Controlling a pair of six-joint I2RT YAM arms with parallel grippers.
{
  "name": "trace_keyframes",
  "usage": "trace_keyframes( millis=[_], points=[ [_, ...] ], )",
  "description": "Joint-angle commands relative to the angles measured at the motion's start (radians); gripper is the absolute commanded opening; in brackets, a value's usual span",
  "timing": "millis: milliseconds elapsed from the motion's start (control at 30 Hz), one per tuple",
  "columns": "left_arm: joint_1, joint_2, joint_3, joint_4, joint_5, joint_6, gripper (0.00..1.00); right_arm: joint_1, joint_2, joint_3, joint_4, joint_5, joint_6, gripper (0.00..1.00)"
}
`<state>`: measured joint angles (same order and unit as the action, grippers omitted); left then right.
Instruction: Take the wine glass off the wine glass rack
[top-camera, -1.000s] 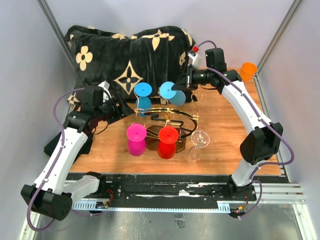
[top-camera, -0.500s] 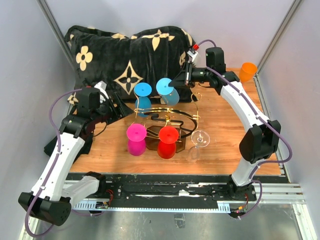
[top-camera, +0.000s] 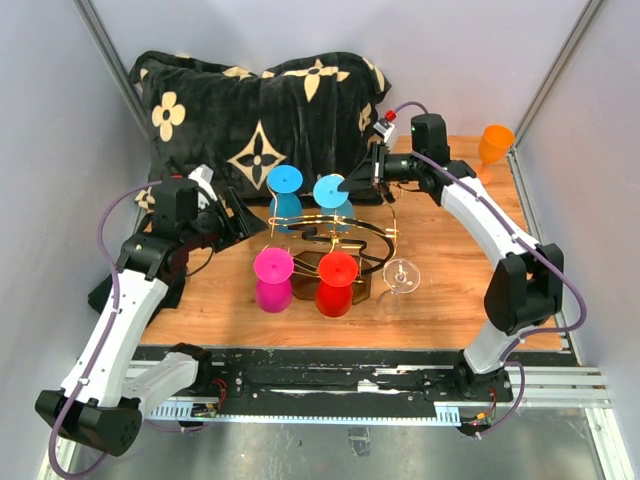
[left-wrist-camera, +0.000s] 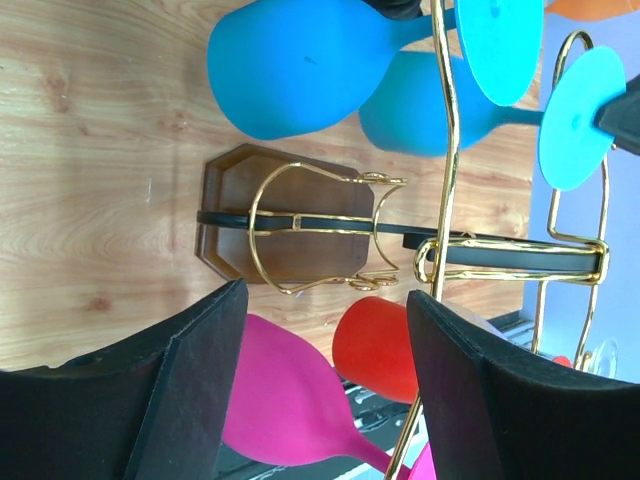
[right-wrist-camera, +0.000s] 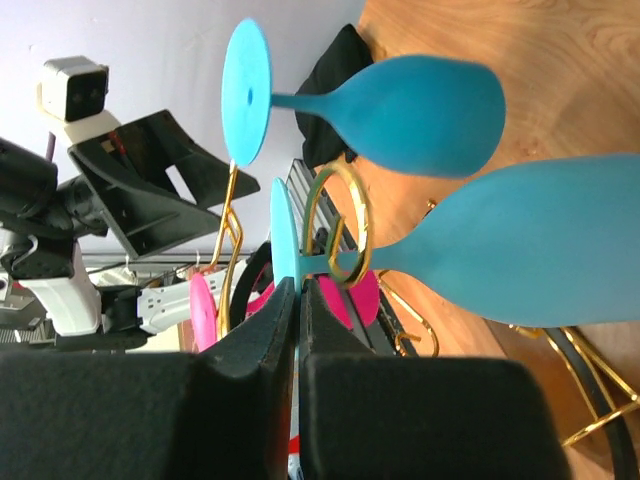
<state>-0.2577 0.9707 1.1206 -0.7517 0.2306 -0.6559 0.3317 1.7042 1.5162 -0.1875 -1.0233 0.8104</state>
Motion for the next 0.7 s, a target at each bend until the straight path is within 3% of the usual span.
trace_keyframes(
  millis=[0,200,500,667],
  points=[
    [-0.008,-0.024,-0.017,0.005,0.051,-0.007,0.65,-0.039,-0.124,-0.029,-0.024,-0.033,-0.046,0.01],
    [-0.009,-0.043,-0.05,0.022,0.101,-0.019,0.47,-0.111,-0.196,-0.047,-0.072,-0.039,-0.069,0.01],
    [-0.007,-0.095,0.027,-0.05,0.044,-0.022,0.53,-0.167,-0.237,-0.089,-0.098,-0.061,-0.094,0.01],
    [-0.008,-0.114,0.012,-0.045,0.101,-0.036,0.28,-0.172,-0.242,-0.096,-0.097,-0.06,-0.094,0.01]
  ],
)
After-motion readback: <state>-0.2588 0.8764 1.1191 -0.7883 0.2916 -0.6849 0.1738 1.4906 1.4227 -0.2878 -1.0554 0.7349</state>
